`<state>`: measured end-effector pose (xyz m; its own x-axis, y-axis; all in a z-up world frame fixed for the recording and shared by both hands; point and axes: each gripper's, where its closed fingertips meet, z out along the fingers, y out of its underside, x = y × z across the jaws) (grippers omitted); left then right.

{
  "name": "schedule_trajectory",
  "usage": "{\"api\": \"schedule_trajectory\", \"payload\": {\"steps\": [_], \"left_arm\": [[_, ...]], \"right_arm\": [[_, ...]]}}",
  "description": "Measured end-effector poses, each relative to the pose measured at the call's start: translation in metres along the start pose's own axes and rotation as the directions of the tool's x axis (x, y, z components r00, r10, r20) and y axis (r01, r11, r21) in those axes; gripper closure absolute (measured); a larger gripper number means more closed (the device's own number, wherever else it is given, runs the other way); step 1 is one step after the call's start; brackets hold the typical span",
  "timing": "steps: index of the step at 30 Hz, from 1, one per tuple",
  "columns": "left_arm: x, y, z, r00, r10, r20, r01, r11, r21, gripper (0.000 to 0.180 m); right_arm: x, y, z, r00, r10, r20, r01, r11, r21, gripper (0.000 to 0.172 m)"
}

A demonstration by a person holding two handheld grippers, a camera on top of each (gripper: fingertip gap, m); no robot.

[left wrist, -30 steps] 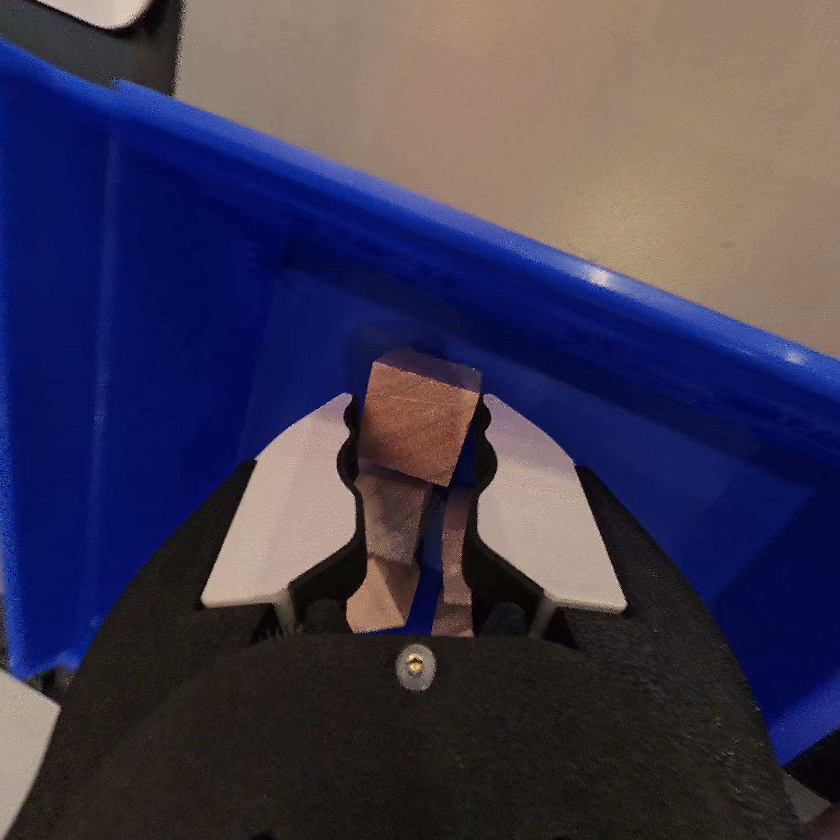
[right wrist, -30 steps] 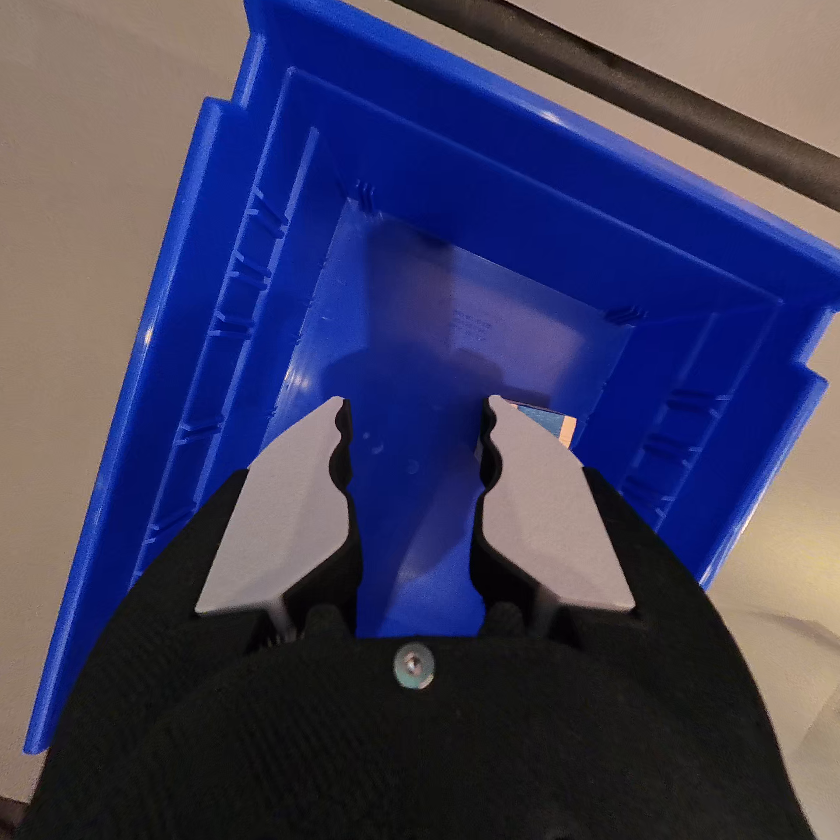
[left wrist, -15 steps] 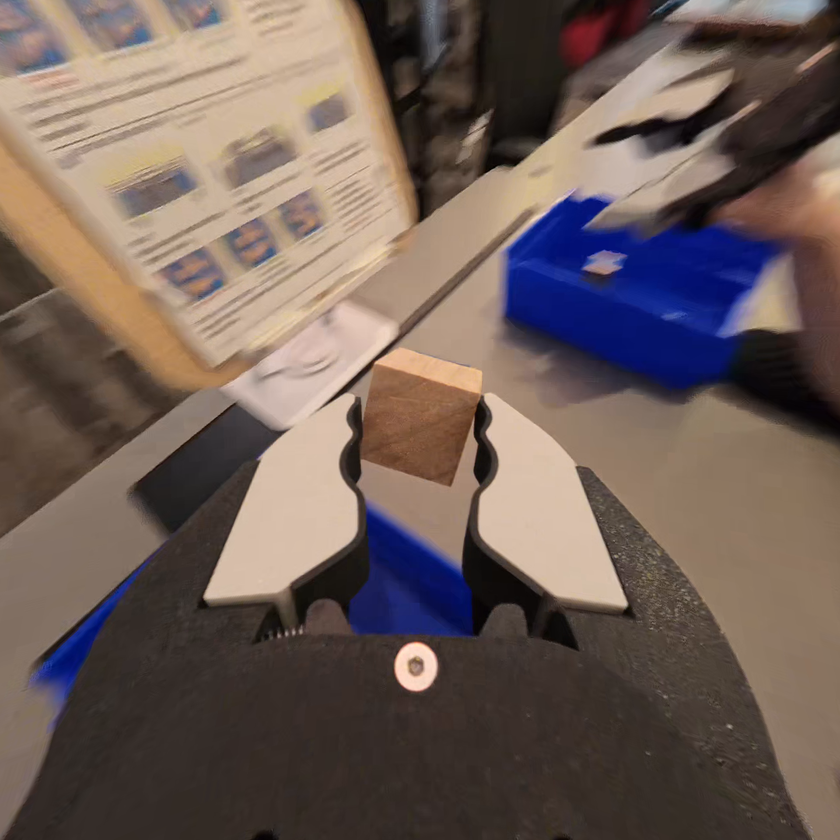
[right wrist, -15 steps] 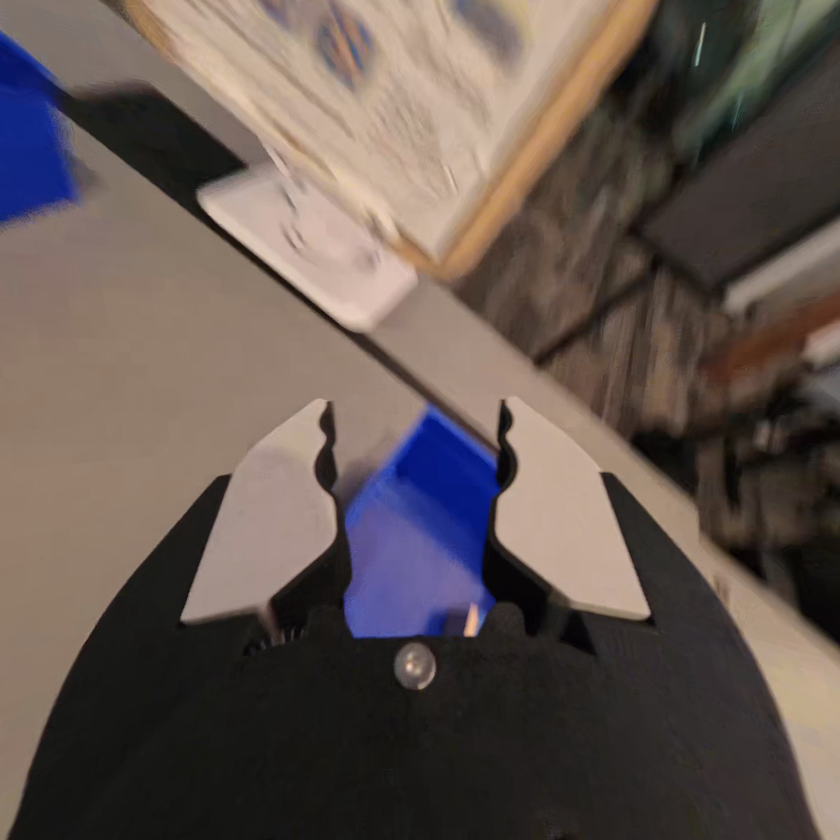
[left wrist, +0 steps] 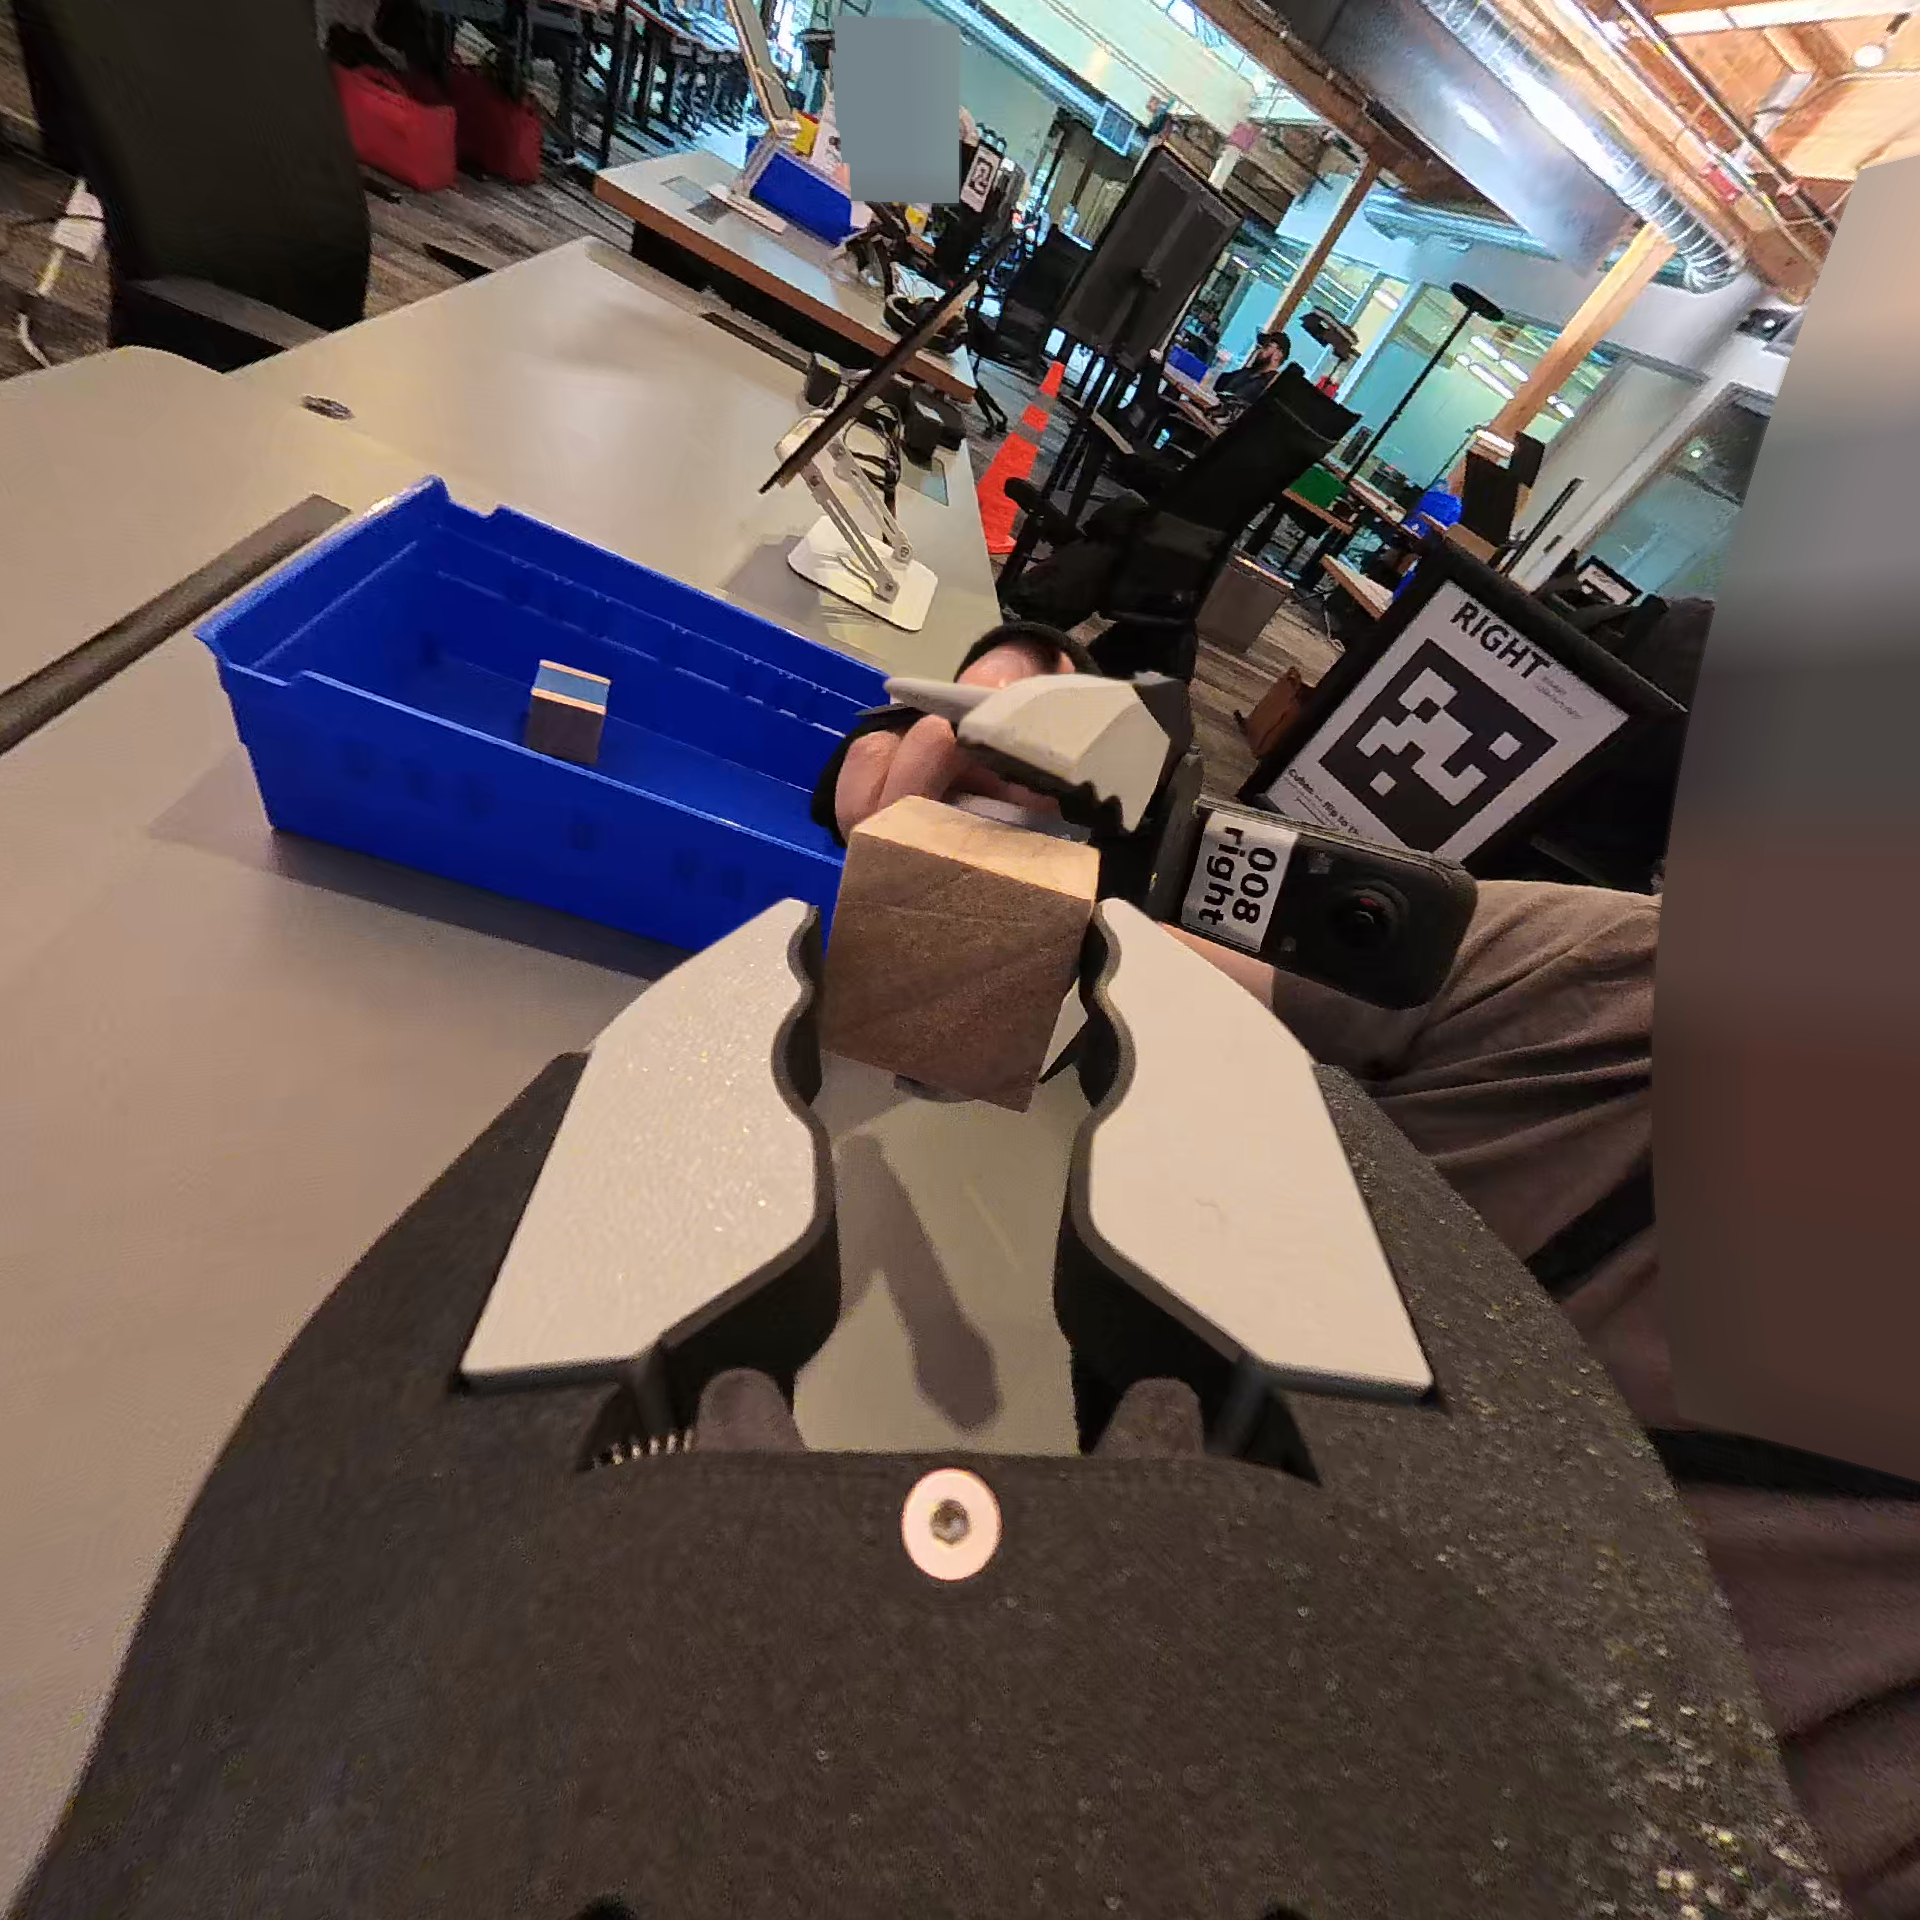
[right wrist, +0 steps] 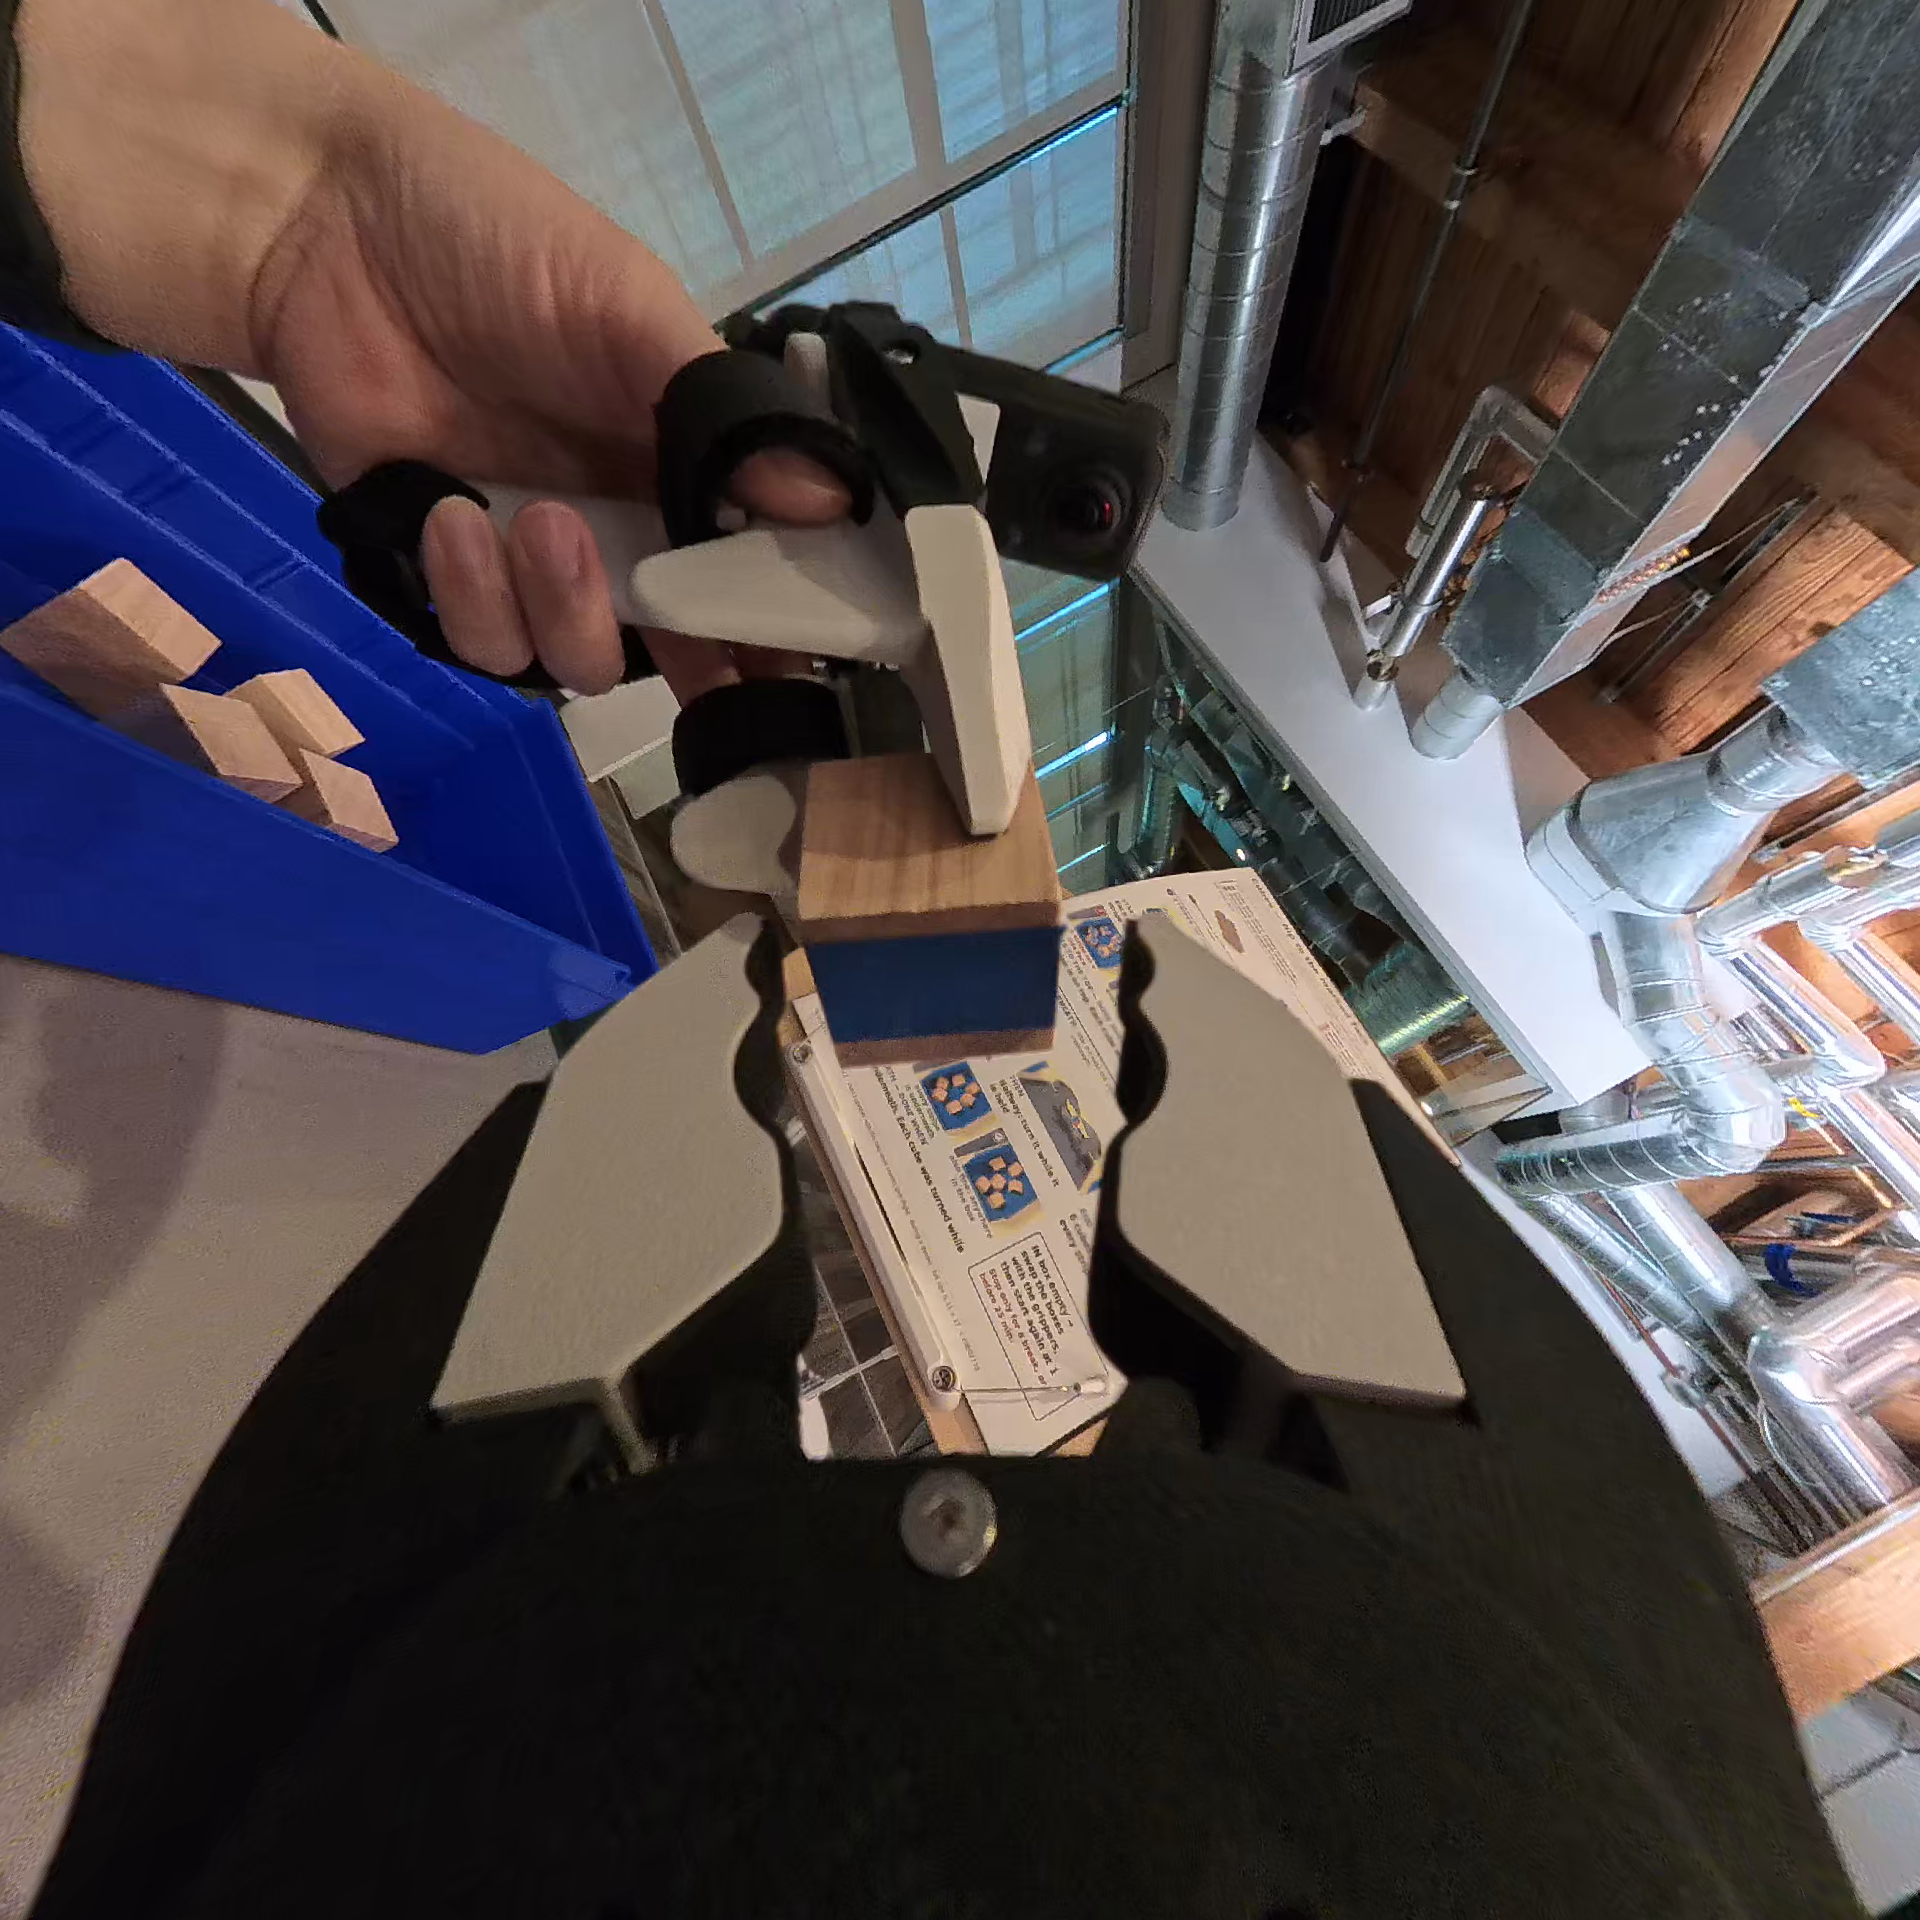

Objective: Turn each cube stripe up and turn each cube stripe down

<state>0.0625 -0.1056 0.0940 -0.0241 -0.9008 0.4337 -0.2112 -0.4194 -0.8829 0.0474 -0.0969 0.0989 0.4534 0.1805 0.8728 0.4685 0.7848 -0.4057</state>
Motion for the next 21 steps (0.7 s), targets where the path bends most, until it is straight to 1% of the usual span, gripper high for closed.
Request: {"api": "schedule_trajectory", "payload": {"steps": [1, 3, 6, 8, 10, 11, 13, 14, 15, 16, 17, 18, 19, 20, 21], "left_arm": [[0.0, 0.001, 0.001, 1.0, -0.002, -0.004, 0.002, 1.0, -0.005, 0.133], [0.0, 0.001, 0.002, 1.0, 0.005, -0.019, -0.005, 1.0, 0.006, 0.133], [-0.002, -0.003, 0.0, 1.0, -0.001, -0.024, 0.002, 0.999, 0.033, 0.131], [-0.003, -0.01, -0.008, 1.0, 0.019, -0.01, -0.019, 0.997, 0.071, 0.118], [-0.007, -0.016, -0.02, 0.998, 0.049, 0.044, -0.053, 0.994, 0.099, 0.119], [-0.009, -0.02, -0.027, 0.995, 0.065, 0.076, -0.073, 0.991, 0.112, 0.12], [-0.009, -0.026, -0.04, 0.987, 0.092, 0.128, -0.11, 0.985, 0.136, 0.123], [-0.008, -0.029, -0.046, 0.984, 0.105, 0.146, -0.126, 0.981, 0.145, 0.123], [-0.006, -0.031, -0.051, 0.98, 0.117, 0.163, -0.142, 0.978, 0.151, 0.124], [-0.005, -0.033, -0.056, 0.975, 0.128, 0.182, -0.156, 0.976, 0.154, 0.124], [-0.004, -0.034, -0.06, 0.97, 0.138, 0.201, -0.171, 0.973, 0.156, 0.124], [-0.004, -0.035, -0.064, 0.965, 0.144, 0.219, -0.181, 0.971, 0.158, 0.125], [-0.004, -0.036, -0.068, 0.96, 0.148, 0.237, -0.188, 0.97, 0.157, 0.127], [-0.004, -0.036, -0.071, 0.955, 0.15, 0.255, -0.193, 0.969, 0.152, 0.127], [-0.004, -0.036, -0.074, 0.951, 0.152, 0.268, -0.197, 0.969, 0.147, 0.128]], "right_arm": [[-0.001, -0.001, -0.001, 1.0, -0.004, 0.004, 0.004, 1.0, 0.004, 0.113], [-0.003, -0.001, -0.002, 1.0, -0.016, 0.015, 0.016, 1.0, 0.009, 0.126], [-0.004, 0.001, -0.001, 0.999, -0.018, 0.039, 0.018, 1.0, -0.001, 0.127], [0.0, 0.0, -0.003, 0.999, -0.007, 0.05, 0.007, 1.0, 0.001, 0.127], [0.02, 0.008, -0.006, 0.999, 0.021, 0.047, -0.019, 0.999, -0.046, 0.126], [0.036, 0.017, -0.01, 0.998, 0.053, 0.04, -0.049, 0.995, -0.089, 0.127], [0.078, 0.047, -0.024, 0.987, 0.158, -0.004, -0.155, 0.964, -0.217, 0.127], [0.099, 0.067, -0.034, 0.972, 0.233, -0.041, -0.235, 0.929, -0.285, 0.127], [0.116, 0.09, -0.047, 0.94, 0.33, -0.083, -0.337, 0.872, -0.355, 0.127], [0.128, 0.115, -0.06, 0.885, 0.445, -0.137, -0.459, 0.782, -0.421, 0.127], [0.133, 0.14, -0.074, 0.804, 0.563, -0.191, -0.576, 0.657, -0.486, 0.127], [0.131, 0.164, -0.088, 0.707, 0.663, -0.248, -0.668, 0.509, -0.543, 0.127], [0.125, 0.187, -0.103, 0.612, 0.73, -0.305, -0.723, 0.359, -0.591, 0.127], [0.115, 0.208, -0.117, 0.536, 0.764, -0.361, -0.742, 0.222, -0.633, 0.127], [0.104, 0.228, -0.131, 0.487, 0.771, -0.412, -0.734, 0.104, -0.671, 0.126]]}}
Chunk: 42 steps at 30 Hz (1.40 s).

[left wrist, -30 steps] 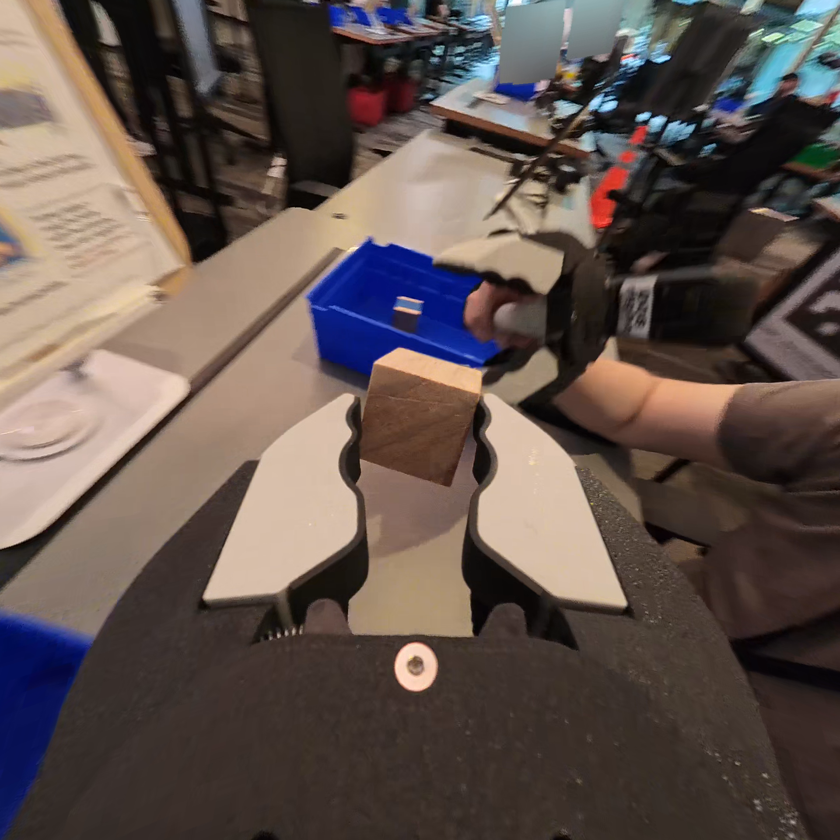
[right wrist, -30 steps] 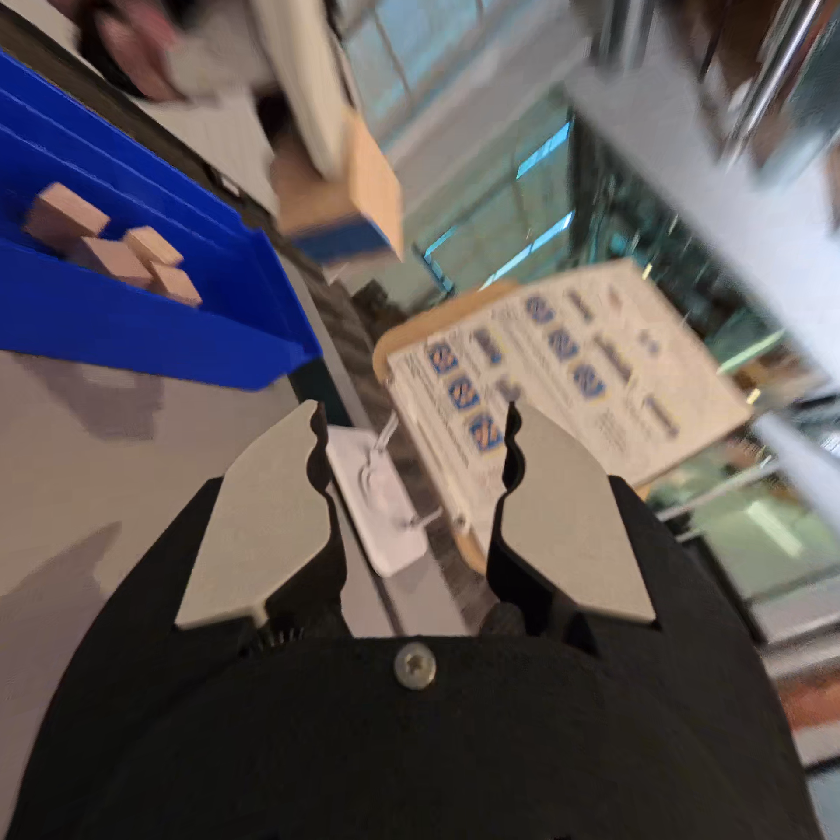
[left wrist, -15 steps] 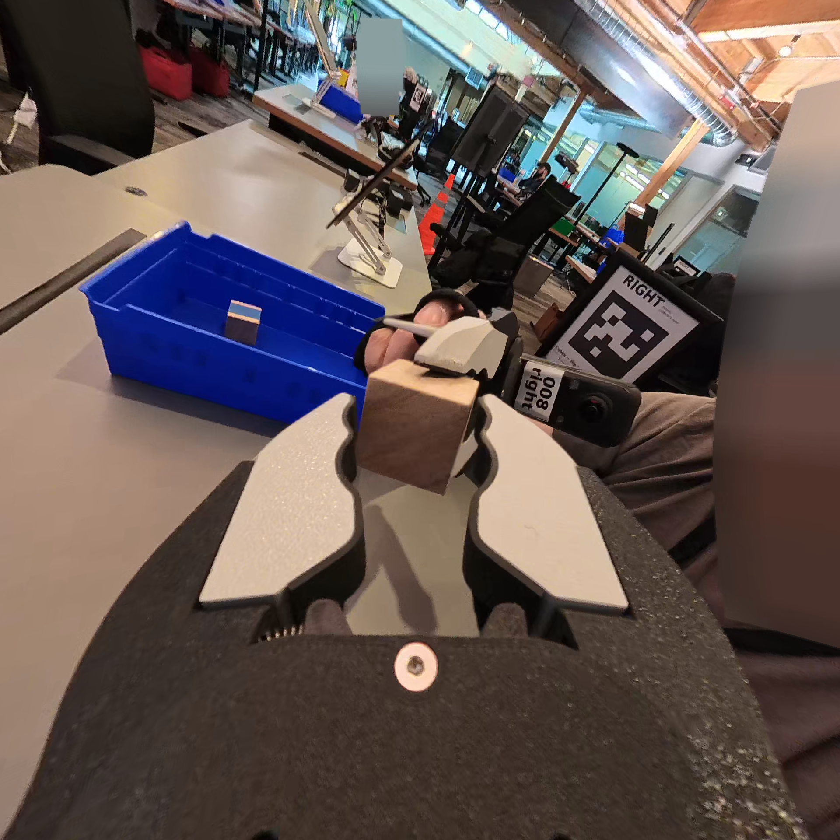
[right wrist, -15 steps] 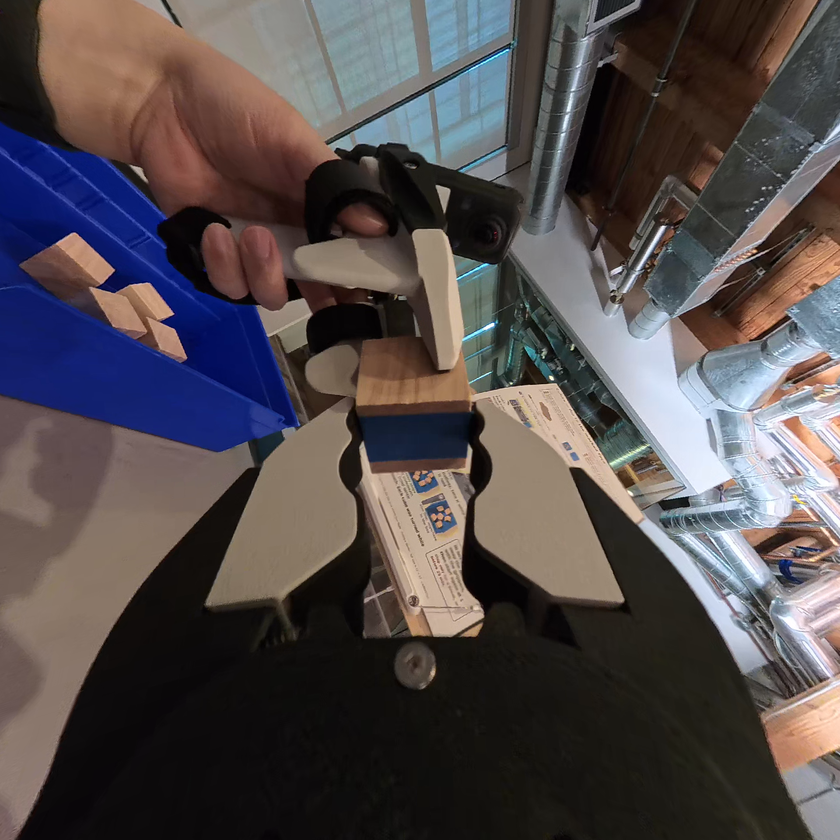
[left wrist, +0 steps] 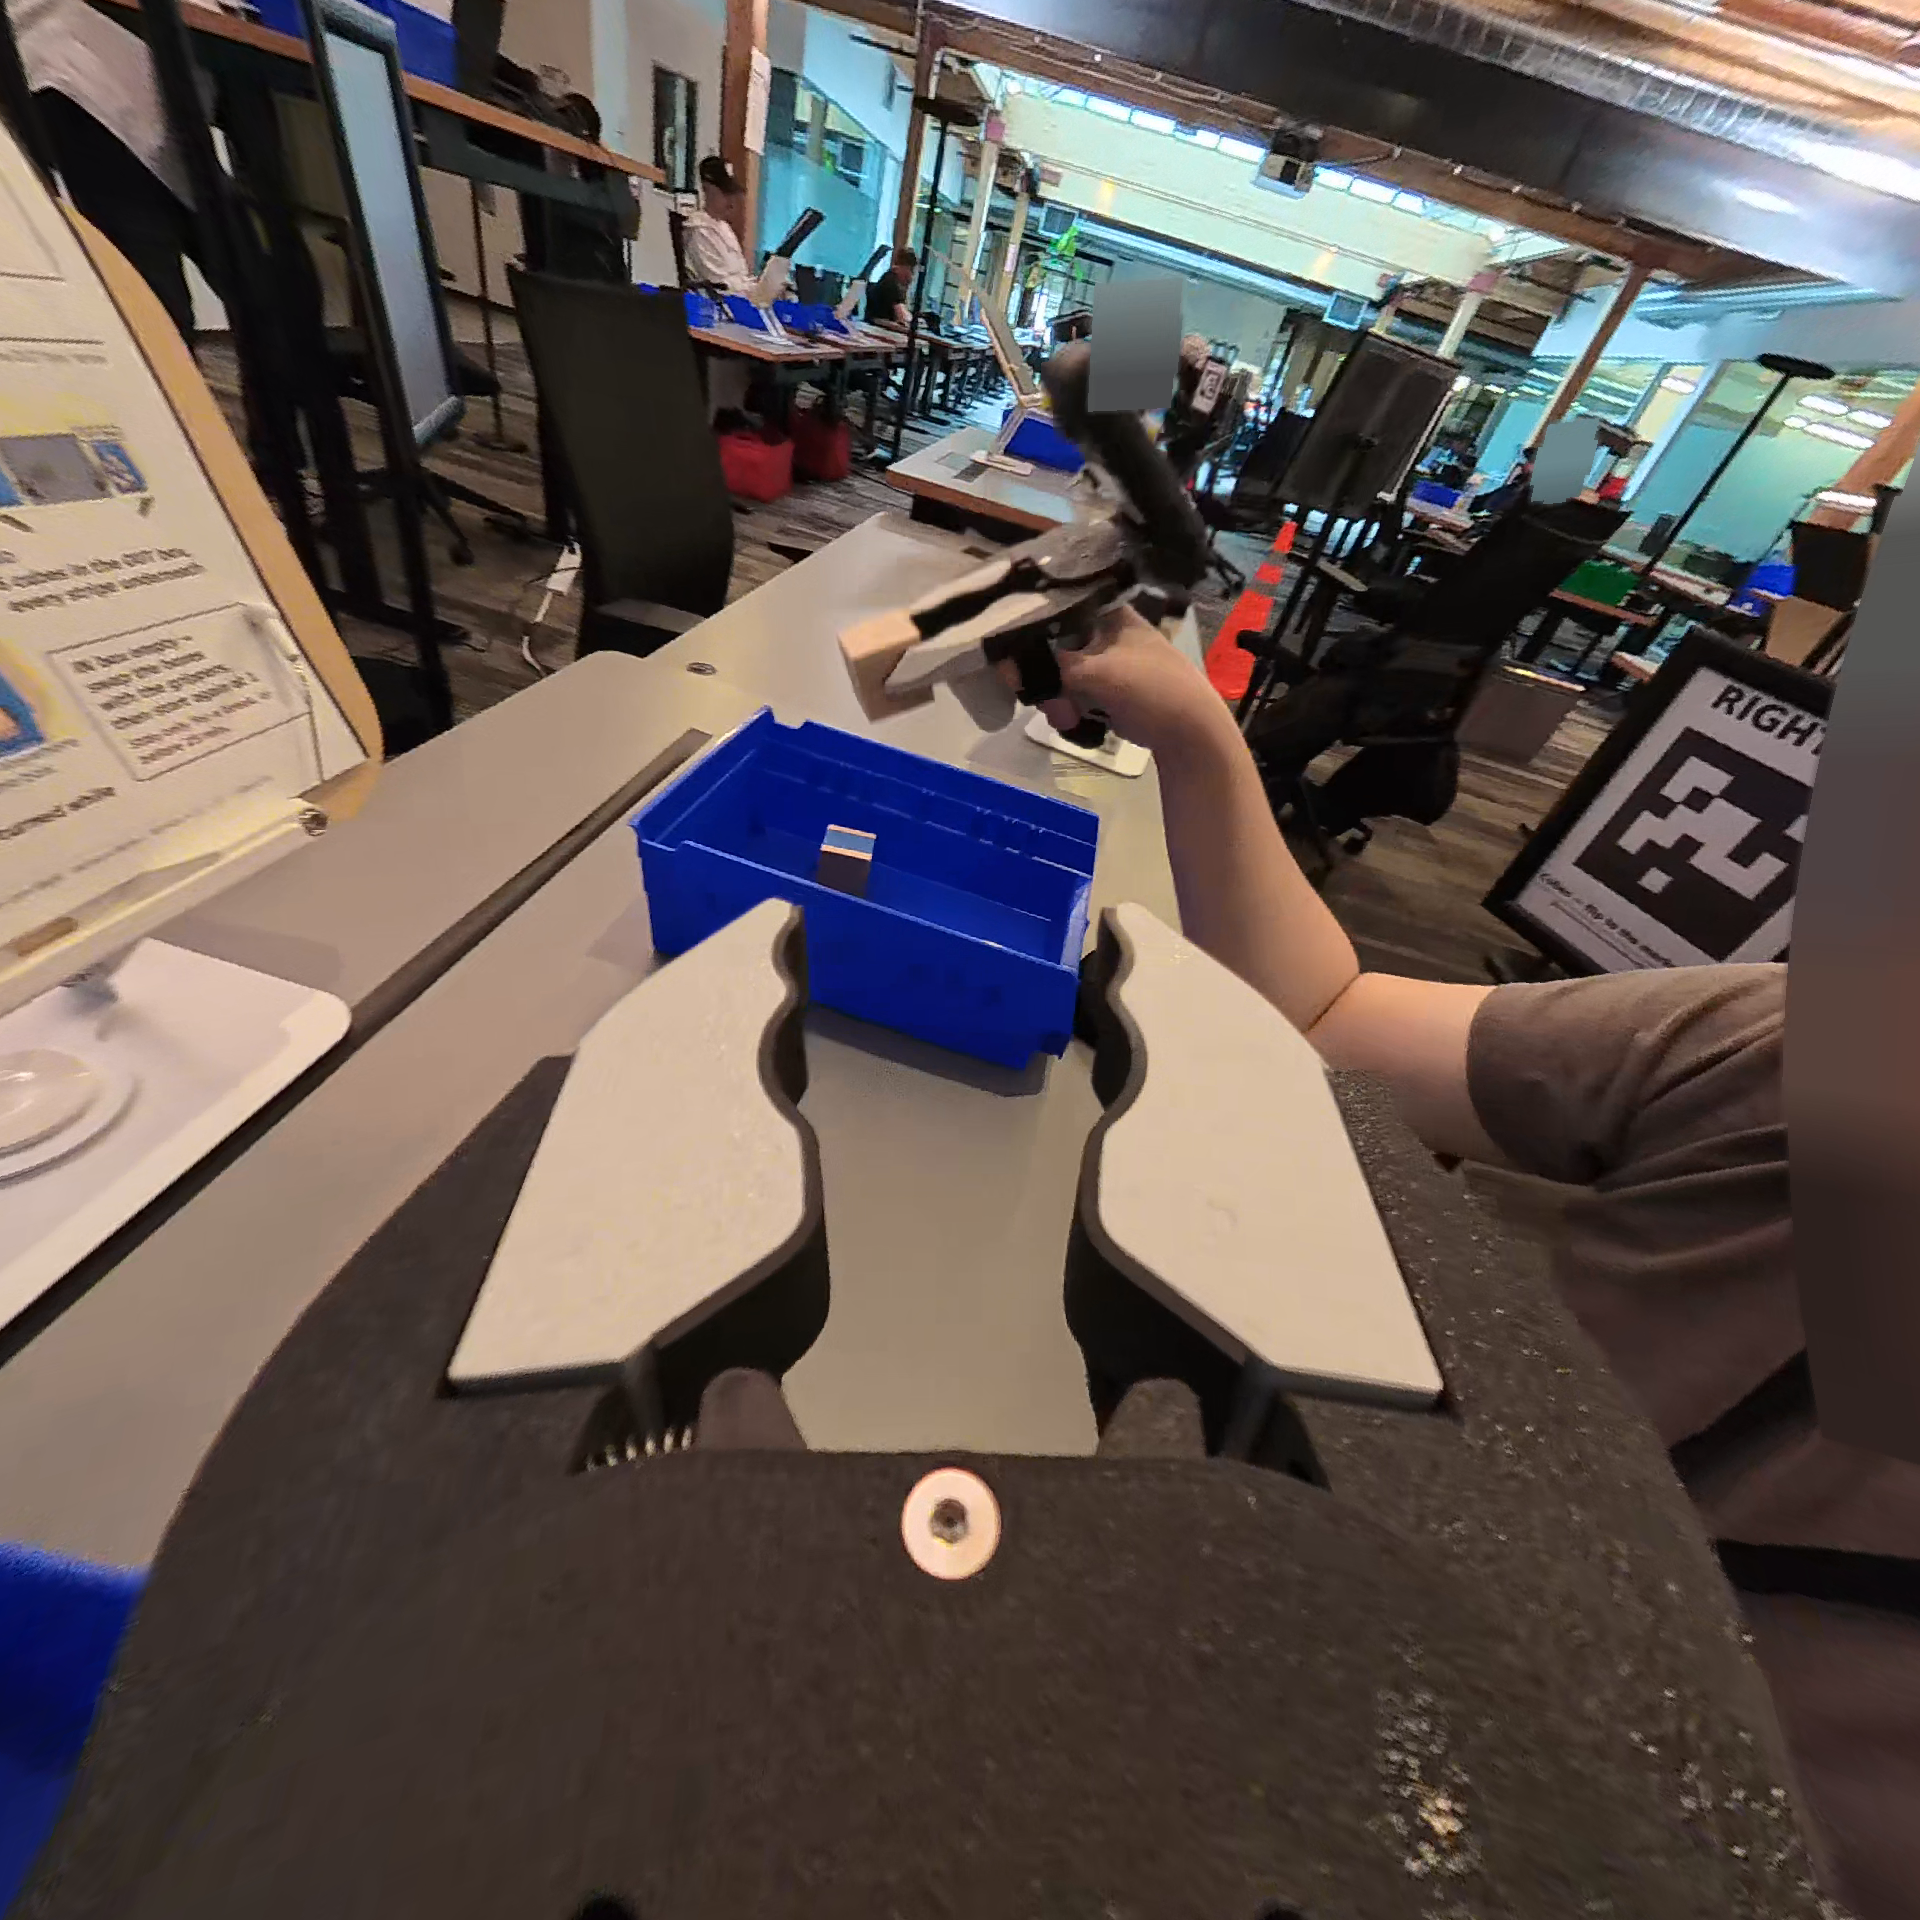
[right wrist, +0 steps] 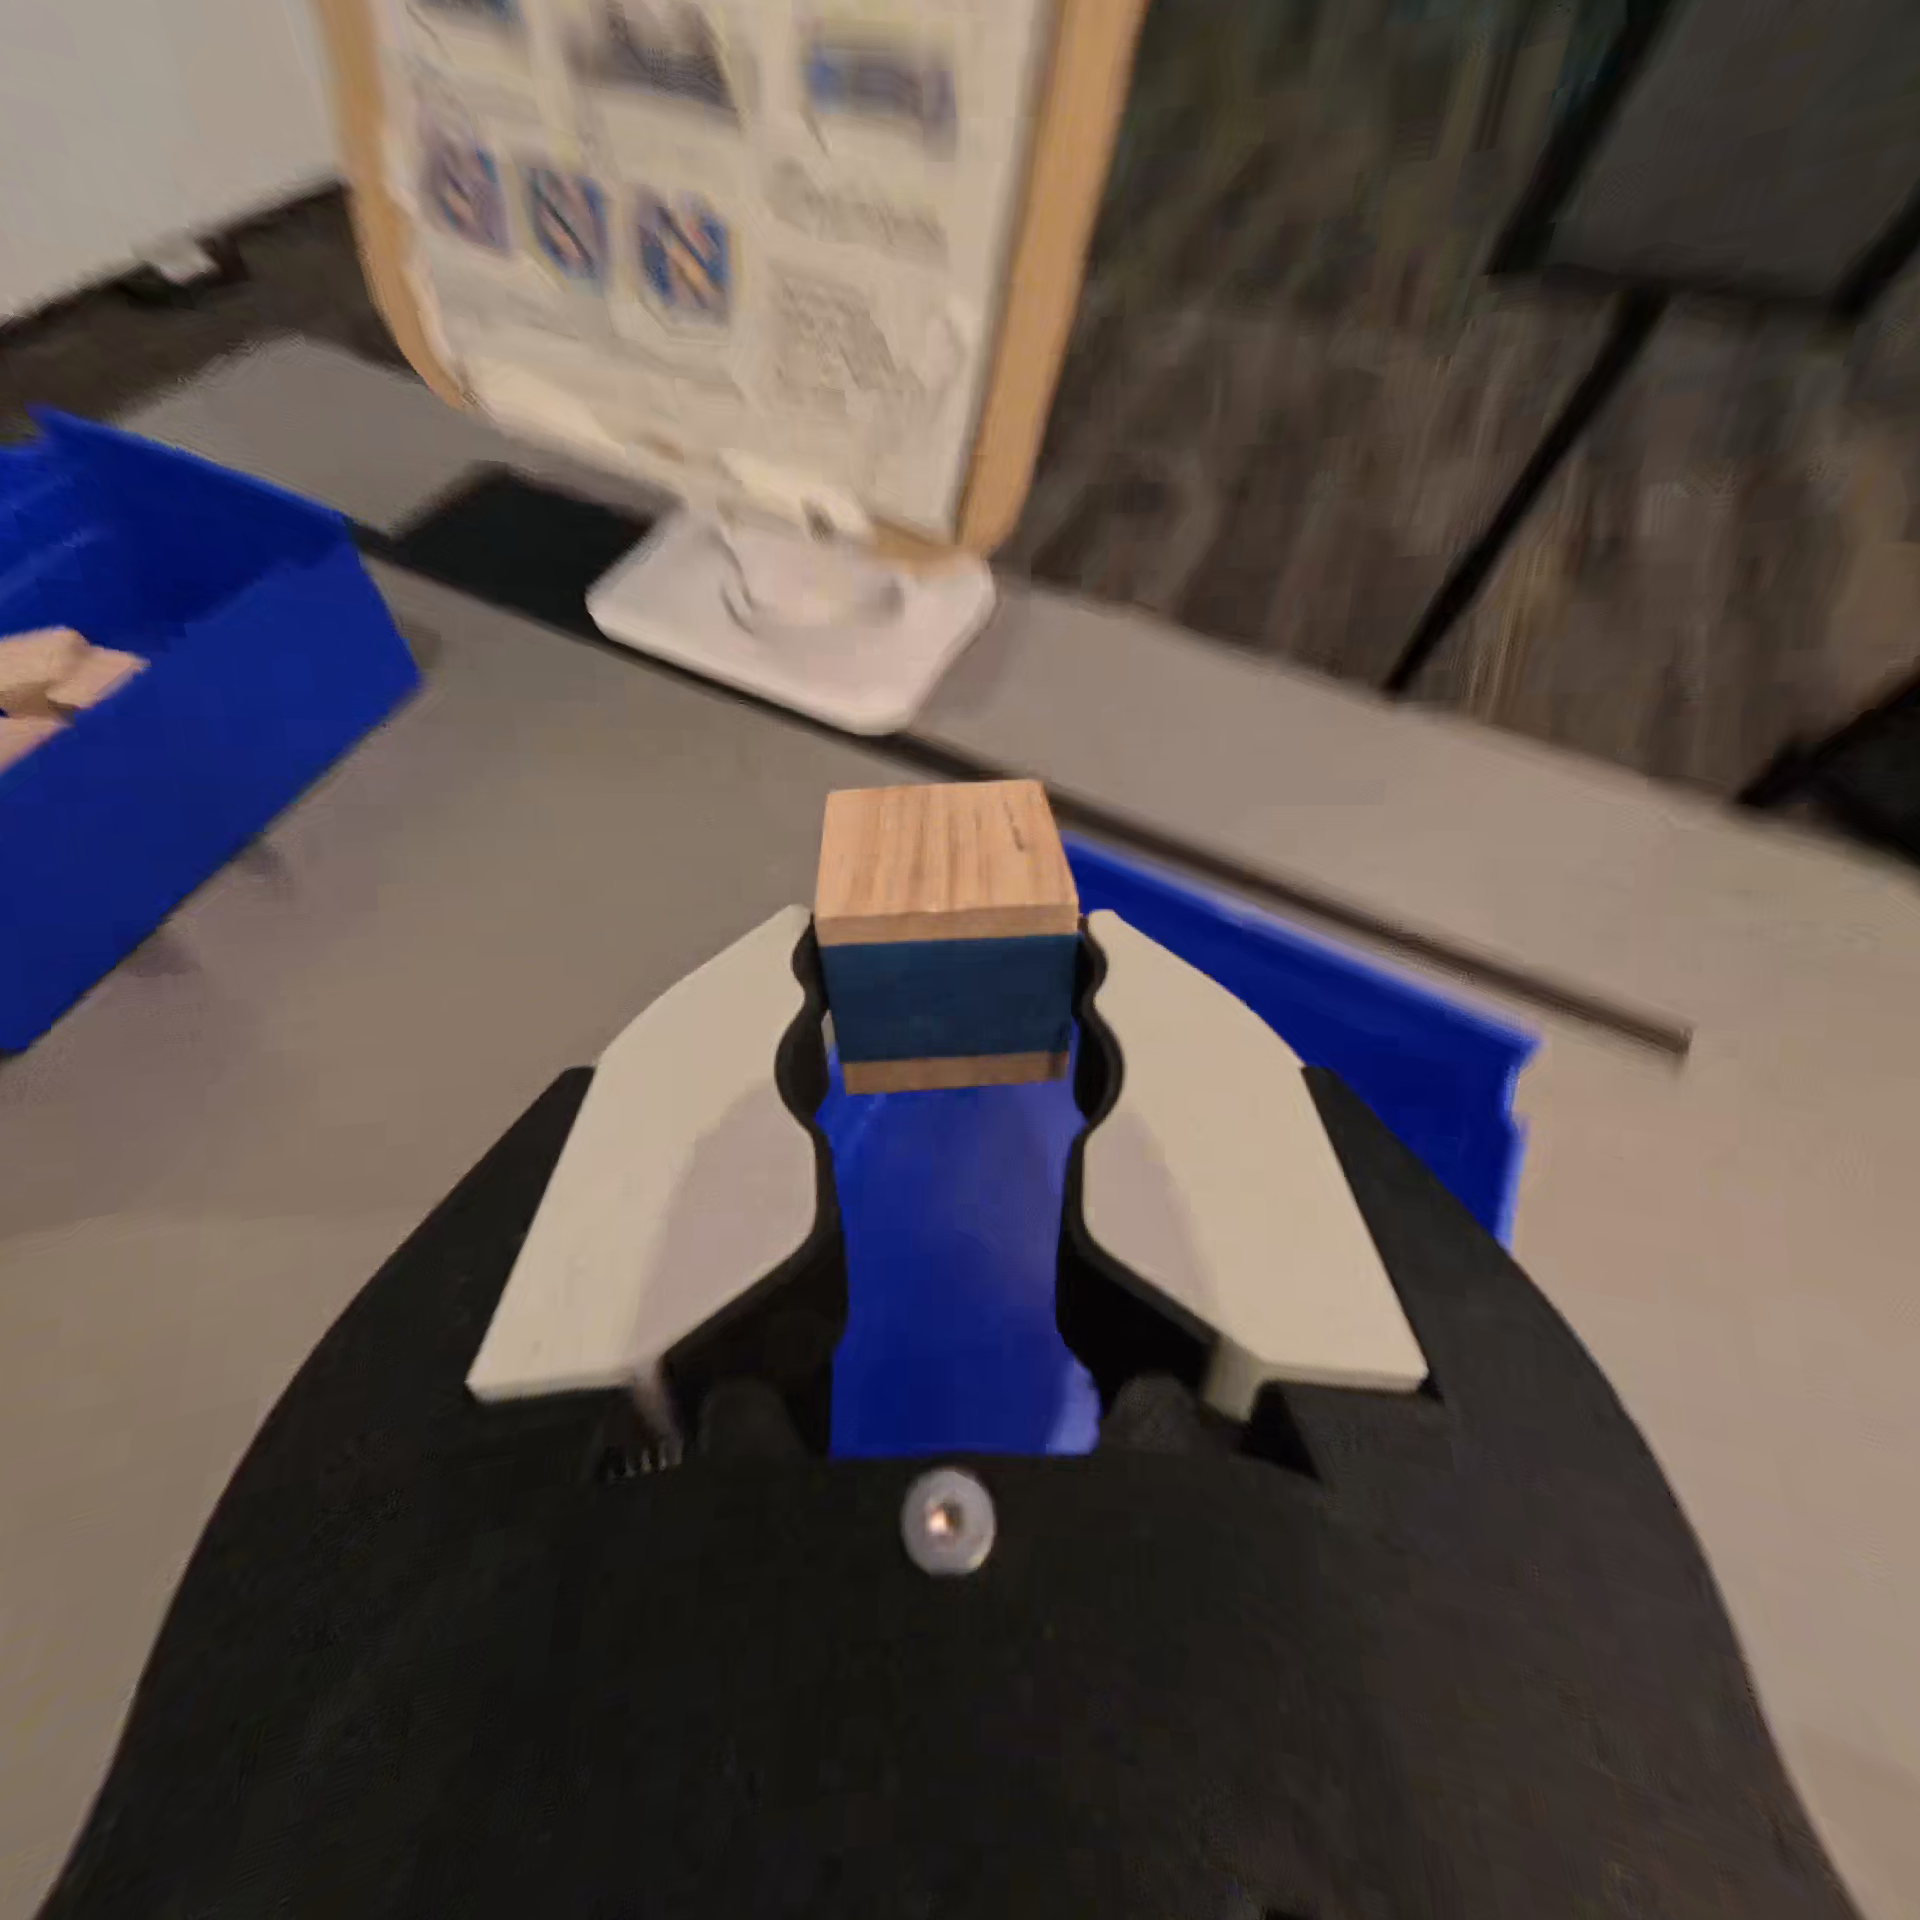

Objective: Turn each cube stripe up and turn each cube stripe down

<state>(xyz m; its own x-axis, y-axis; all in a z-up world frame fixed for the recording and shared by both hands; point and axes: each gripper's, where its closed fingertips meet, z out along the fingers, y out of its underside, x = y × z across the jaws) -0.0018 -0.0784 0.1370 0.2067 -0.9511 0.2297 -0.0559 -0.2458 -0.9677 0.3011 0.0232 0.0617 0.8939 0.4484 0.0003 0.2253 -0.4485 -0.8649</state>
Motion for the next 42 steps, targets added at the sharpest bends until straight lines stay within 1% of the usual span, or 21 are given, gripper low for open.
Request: {"api": "schedule_trajectory", "payload": {"steps": [1, 3, 6, 8, 10, 14, 16, 23, 25, 26, 27, 29, 30, 32, 34, 36, 37, 38, 39, 40, 42], "left_arm": [[-0.001, 0.0, -0.003, 1.0, 0.002, 0.012, -0.002, 1.0, -0.002, 0.129], [0.0, -0.002, -0.007, 1.0, 0.005, 0.023, -0.005, 1.0, -0.001, 0.129], [0.007, -0.005, -0.013, 1.0, 0.014, -0.012, -0.014, 1.0, 0.01, 0.13], [0.009, -0.005, -0.017, 1.0, 0.019, -0.018, -0.019, 1.0, 0.006, 0.13], [0.008, -0.004, -0.02, 1.0, 0.028, -0.004, -0.028, 1.0, -0.006, 0.13], [0.009, -0.005, -0.023, 0.999, 0.035, 0.0, -0.035, 0.999, -0.005, 0.131], [0.009, -0.005, -0.022, 0.999, 0.035, -0.002, -0.035, 0.999, -0.007, 0.131], [0.007, 0.002, -0.019, 0.998, 0.056, 0.028, -0.054, 0.997, -0.055, 0.132], [0.001, 0.005, -0.022, 0.996, 0.066, 0.062, -0.061, 0.995, -0.078, 0.131], [-0.005, 0.006, -0.025, 0.992, 0.074, 0.104, -0.064, 0.994, -0.093, 0.131], [-0.016, 0.007, -0.031, 0.98, 0.091, 0.176, -0.072, 0.991, -0.115, 0.132], [-0.041, 0.014, -0.049, 0.929, 0.16, 0.333, -0.098, 0.976, -0.197, 0.131], [-0.055, 0.02, -0.061, 0.891, 0.196, 0.409, -0.097, 0.963, -0.251, 0.131], [-0.079, 0.036, -0.087, 0.806, 0.276, 0.524, -0.074, 0.925, -0.373, 0.133], [-0.103, 0.05, -0.112, 0.711, 0.405, 0.574, -0.082, 0.859, -0.505, 0.137], [-0.122, 0.062, -0.127, 0.609, 0.593, 0.527, -0.177, 0.749, -0.638, 0.133], [-0.128, 0.073, -0.131, 0.58, 0.649, 0.493, -0.201, 0.7, -0.685, 0.138], [-0.137, 0.084, -0.136, 0.564, 0.68, 0.47, -0.19, 0.66, -0.727, 0.142], [-0.147, 0.094, -0.14, 0.563, 0.678, 0.472, -0.136, 0.64, -0.756, 0.141], [-0.156, 0.105, -0.142, 0.588, 0.644, 0.49, -0.059, 0.638, -0.768, 0.141], [-0.168, 0.127, -0.135, 0.669, 0.542, 0.509, 0.065, 0.639, -0.767, 0.137]], "right_arm": [[0.015, 0.02, 0.008, 0.998, 0.051, -0.026, -0.053, 0.994, -0.098, 0.126], [0.037, 0.06, 0.024, 0.988, 0.129, -0.082, -0.147, 0.949, -0.28, 0.126], [0.049, 0.108, 0.044, 0.972, 0.21, -0.108, -0.236, 0.853, -0.466, 0.126], [0.05, 0.132, 0.058, 0.966, 0.234, -0.113, -0.257, 0.792, -0.554, 0.125], [0.053, 0.153, 0.068, 0.964, 0.223, -0.145, -0.264, 0.736, -0.623, 0.125], [0.054, 0.177, 0.084, 0.962, 0.19, -0.198, -0.274, 0.666, -0.694, 0.125], [0.054, 0.182, 0.089, 0.961, 0.167, -0.22, -0.275, 0.654, -0.705, 0.125], [0.057, 0.181, 0.097, 0.959, 0.127, -0.254, -0.272, 0.667, -0.693, 0.125], [0.054, 0.176, 0.096, 0.962, 0.136, -0.237, -0.265, 0.677, -0.687, 0.115], [0.054, 0.172, 0.095, 0.963, 0.133, -0.234, -0.259, 0.69, -0.675, 0.113], [0.054, 0.165, 0.093, 0.965, 0.127, -0.231, -0.251, 0.711, -0.657, 0.113], [0.053, 0.146, 0.088, 0.968, 0.12, -0.219, -0.231, 0.762, -0.605, 0.113], [0.051, 0.137, 0.084, 0.97, 0.115, -0.212, -0.22, 0.785, -0.579, 0.113], [0.046, 0.122, 0.079, 0.976, 0.106, -0.192, -0.195, 0.821, -0.537, 0.113], [0.04, 0.113, 0.074, 0.98, 0.097, -0.171, -0.173, 0.84, -0.515, 0.113], [0.035, 0.109, 0.074, 0.985, 0.086, -0.152, -0.152, 0.847, -0.509, 0.113], [0.033, 0.109, 0.074, 0.986, 0.081, -0.143, -0.143, 0.848, -0.511, 0.113], [0.032, 0.11, 0.075, 0.988, 0.077, -0.136, -0.137, 0.846, -0.515, 0.113], [0.031, 0.111, 0.077, 0.989, 0.075, -0.131, -0.133, 0.843, -0.521, 0.113], [0.031, 0.113, 0.078, 0.989, 0.071, -0.13, -0.13, 0.839, -0.529, 0.112], [0.03, 0.118, 0.08, 0.99, 0.061, -0.128, -0.122, 0.827, -0.549, 0.112]]}}
